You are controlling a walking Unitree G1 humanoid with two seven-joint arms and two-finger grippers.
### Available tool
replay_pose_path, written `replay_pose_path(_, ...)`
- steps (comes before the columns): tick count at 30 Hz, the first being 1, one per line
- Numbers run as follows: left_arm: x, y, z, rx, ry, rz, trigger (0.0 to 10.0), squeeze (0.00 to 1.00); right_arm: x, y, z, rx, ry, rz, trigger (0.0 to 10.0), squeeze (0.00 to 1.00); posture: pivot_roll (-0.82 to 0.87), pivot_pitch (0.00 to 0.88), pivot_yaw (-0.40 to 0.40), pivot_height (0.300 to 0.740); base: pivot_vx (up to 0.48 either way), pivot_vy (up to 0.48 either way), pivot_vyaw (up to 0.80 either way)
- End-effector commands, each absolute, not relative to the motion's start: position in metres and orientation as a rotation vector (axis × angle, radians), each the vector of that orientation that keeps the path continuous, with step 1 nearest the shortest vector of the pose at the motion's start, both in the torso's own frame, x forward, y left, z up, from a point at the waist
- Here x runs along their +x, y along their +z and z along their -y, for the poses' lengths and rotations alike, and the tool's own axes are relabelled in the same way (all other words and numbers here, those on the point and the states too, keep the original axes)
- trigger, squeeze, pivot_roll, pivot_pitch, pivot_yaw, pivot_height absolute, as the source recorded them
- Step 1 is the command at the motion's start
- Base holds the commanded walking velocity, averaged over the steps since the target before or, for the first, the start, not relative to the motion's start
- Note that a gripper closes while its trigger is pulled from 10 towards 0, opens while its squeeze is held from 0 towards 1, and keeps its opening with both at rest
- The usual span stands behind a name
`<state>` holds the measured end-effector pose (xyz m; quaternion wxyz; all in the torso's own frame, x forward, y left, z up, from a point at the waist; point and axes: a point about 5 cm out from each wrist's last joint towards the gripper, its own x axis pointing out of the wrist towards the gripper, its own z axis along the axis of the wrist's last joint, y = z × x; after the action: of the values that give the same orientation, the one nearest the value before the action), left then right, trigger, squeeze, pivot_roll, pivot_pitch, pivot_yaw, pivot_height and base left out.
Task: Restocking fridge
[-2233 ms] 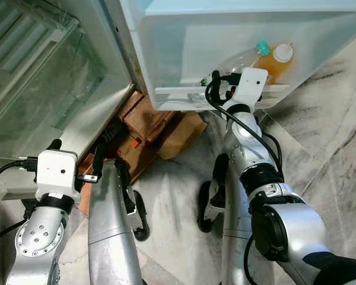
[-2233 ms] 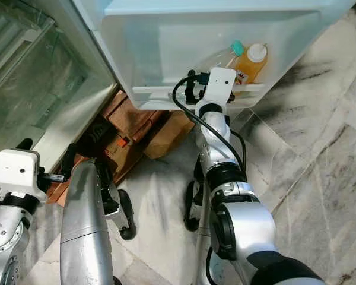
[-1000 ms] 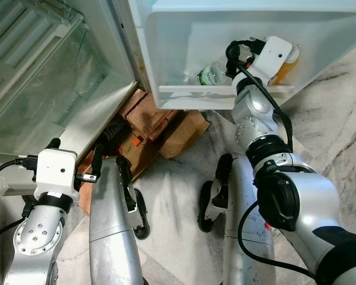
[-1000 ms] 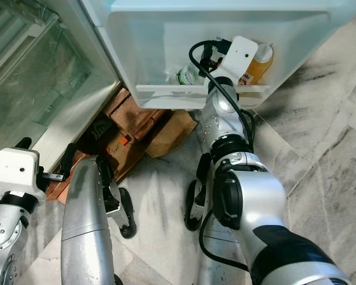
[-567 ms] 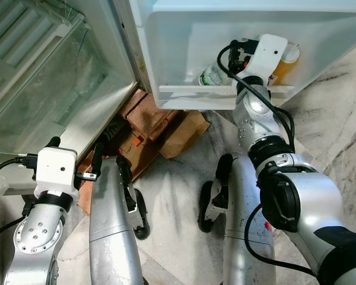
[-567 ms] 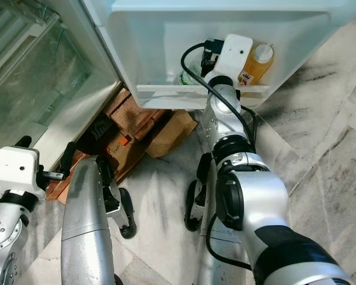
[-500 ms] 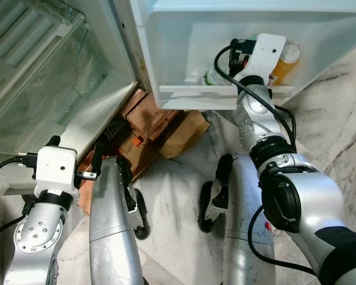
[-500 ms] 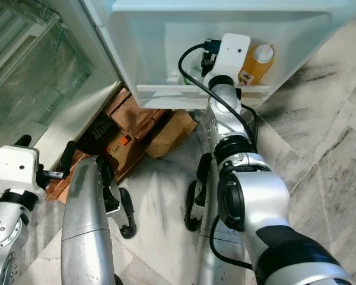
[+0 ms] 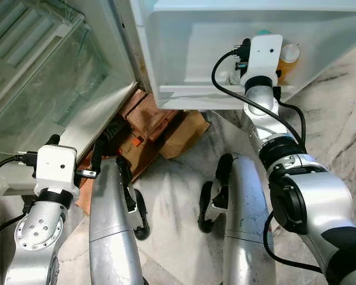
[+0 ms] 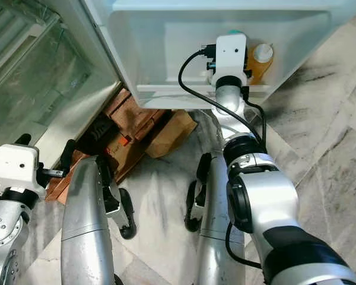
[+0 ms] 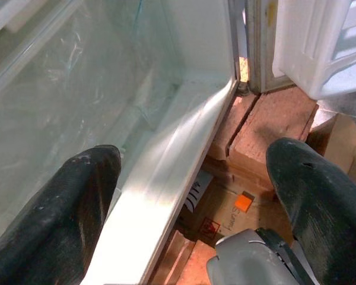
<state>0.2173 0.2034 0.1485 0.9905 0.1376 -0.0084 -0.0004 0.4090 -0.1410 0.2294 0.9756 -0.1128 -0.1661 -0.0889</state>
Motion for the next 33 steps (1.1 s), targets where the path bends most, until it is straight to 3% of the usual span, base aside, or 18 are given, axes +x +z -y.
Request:
replay_pose_path(1,0.213,0.139,-0.208,0.278,0.022,-0.026,10.0,0.0,0.407,0.22,0.144,-0.245,-0.191,0.315,0.0,0.0,0.2,0.453,0.008,0.505,0.0,0.0,0.0)
replay_pose_path(4,0.213,0.139,-0.209,0.277,0.023,-0.025,10.0,0.0,0.406,0.213,0.148,-0.232,-0.207,0.286,0.5,0.0,0.2,0.45,0.006,0.505,0.0,0.0,0.0)
replay_pose_path(5,0.213,0.138,-0.208,0.277,0.022,-0.025,10.0,0.0,0.406,0.211,0.148,-0.224,-0.208,0.28,3.1,0.0,0.2,0.448,0.006,0.505,0.0,0.0,0.0)
replay_pose_path(6,0.213,0.138,-0.208,0.277,0.022,-0.025,10.0,0.0,0.405,0.209,0.149,-0.219,-0.214,0.275,9.6,1.0,0.2,0.446,0.006,0.505,0.0,0.0,0.0)
replay_pose_path(8,0.214,0.138,-0.208,0.277,0.02,-0.024,10.0,0.0,0.405,0.206,0.149,-0.214,-0.218,0.268,10.0,1.0,0.2,0.445,0.007,0.505,0.0,0.0,0.0)
replay_pose_path(21,0.221,0.137,-0.207,0.274,0.02,-0.012,10.0,0.0,0.406,0.215,0.147,-0.179,-0.178,0.295,10.0,1.0,0.19,0.419,0.001,0.505,0.0,0.0,0.0)
replay_pose_path(33,0.24,0.137,-0.201,0.255,0.017,0.03,10.0,0.0,0.402,0.209,0.146,-0.17,-0.068,0.296,10.0,1.0,0.16,0.343,-0.002,0.505,0.0,0.0,0.0)
